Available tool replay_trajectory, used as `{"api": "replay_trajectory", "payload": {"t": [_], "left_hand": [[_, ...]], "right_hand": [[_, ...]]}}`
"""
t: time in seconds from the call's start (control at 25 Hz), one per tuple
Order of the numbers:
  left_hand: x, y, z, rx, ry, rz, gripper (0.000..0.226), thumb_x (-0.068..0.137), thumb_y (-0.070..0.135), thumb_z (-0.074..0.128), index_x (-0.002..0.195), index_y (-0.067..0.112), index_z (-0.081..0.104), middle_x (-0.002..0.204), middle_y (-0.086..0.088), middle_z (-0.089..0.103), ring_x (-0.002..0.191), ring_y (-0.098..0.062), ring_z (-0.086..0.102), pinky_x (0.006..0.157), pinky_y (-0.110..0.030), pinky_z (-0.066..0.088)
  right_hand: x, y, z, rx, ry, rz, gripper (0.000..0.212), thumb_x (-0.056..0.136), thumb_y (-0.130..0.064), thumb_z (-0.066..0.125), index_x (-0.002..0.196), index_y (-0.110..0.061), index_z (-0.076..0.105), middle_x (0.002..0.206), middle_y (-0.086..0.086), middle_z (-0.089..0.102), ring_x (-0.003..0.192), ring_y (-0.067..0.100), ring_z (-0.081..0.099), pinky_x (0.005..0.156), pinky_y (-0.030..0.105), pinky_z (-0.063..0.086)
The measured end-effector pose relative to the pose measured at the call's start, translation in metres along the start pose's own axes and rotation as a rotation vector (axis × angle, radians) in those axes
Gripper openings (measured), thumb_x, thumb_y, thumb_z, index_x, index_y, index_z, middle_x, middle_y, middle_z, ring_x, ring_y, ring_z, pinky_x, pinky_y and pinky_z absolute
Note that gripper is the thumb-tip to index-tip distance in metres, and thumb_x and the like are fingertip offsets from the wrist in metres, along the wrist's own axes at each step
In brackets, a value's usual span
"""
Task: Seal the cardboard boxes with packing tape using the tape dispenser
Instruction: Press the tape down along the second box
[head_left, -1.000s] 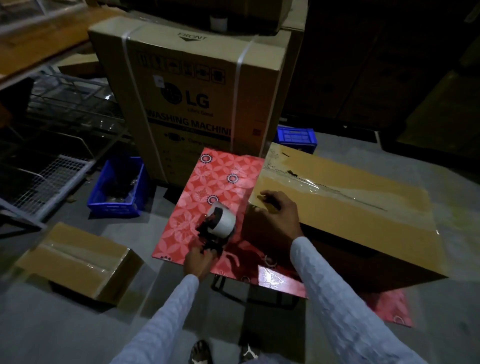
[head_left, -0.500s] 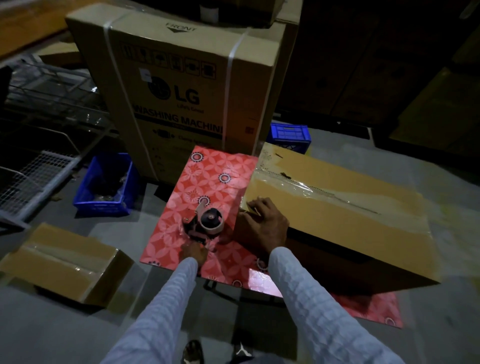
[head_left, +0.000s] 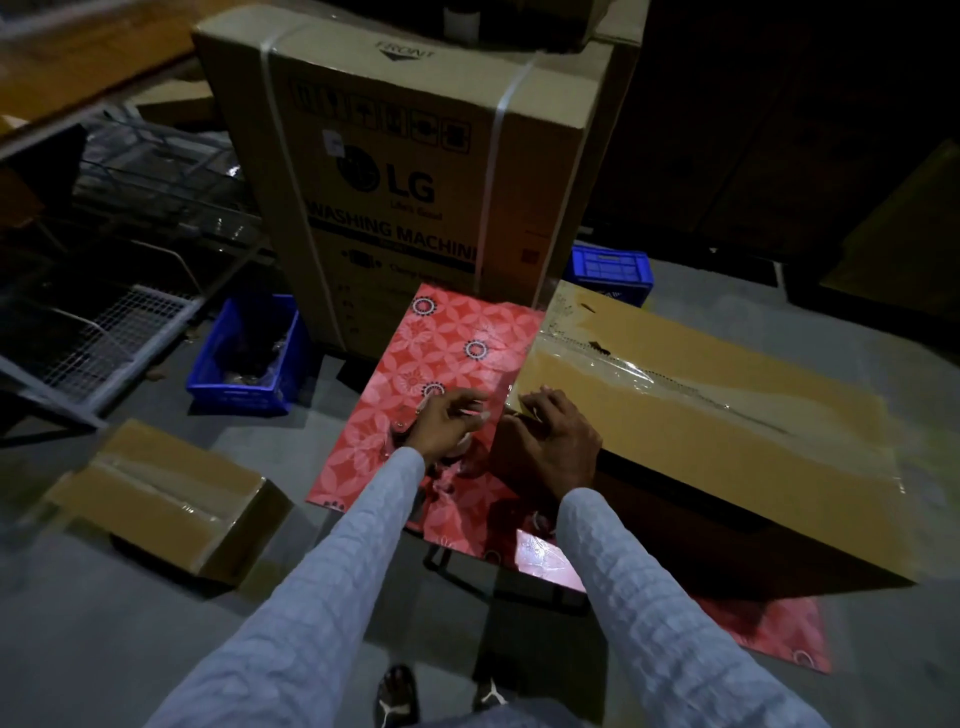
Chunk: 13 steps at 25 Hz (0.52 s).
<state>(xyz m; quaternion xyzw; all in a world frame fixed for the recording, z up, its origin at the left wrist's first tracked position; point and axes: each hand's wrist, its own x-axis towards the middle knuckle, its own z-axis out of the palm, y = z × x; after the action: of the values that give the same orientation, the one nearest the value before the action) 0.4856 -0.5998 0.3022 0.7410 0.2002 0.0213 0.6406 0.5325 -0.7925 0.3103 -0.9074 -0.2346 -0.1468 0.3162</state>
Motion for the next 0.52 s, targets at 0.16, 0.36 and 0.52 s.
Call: {"api": "replay_trajectory", "payload": {"t": [0.16, 0.36, 0.52], "left_hand": [[0.004, -0.006, 0.008, -0.014, 0.122, 0.022, 0.01, 0.085, 0.0, 0.079, 0.085, 0.009, 0.077, 0.069, 0.014, 0.071, 0.066, 0.001, 0.065, 0.074, -0.03, 0.05], [0.009, 0.004, 0.024, -0.11, 0.191, -0.06, 0.009, 0.084, -0.006, 0.078, 0.088, 0.001, 0.078, 0.073, 0.001, 0.072, 0.067, -0.01, 0.065, 0.066, -0.026, 0.05], [0.0, 0.012, 0.047, -0.626, 0.191, -0.434, 0.026, 0.093, -0.005, 0.066, 0.104, 0.018, 0.07, 0.077, -0.006, 0.072, 0.067, -0.019, 0.065, 0.059, -0.028, 0.052]], "right_hand": [[0.002, -0.001, 0.002, 0.001, -0.017, 0.02, 0.032, 0.081, -0.047, 0.082, 0.108, -0.031, 0.074, 0.123, -0.01, 0.068, 0.107, 0.017, 0.069, 0.076, 0.033, 0.058], [0.002, -0.001, 0.002, 0.011, -0.022, 0.015, 0.032, 0.083, -0.049, 0.079, 0.109, -0.032, 0.074, 0.122, -0.011, 0.067, 0.109, 0.016, 0.068, 0.077, 0.032, 0.058], [0.003, -0.001, 0.003, 0.018, 0.003, 0.025, 0.031, 0.082, -0.048, 0.08, 0.107, -0.032, 0.075, 0.12, -0.011, 0.068, 0.107, 0.015, 0.068, 0.075, 0.03, 0.057]]}}
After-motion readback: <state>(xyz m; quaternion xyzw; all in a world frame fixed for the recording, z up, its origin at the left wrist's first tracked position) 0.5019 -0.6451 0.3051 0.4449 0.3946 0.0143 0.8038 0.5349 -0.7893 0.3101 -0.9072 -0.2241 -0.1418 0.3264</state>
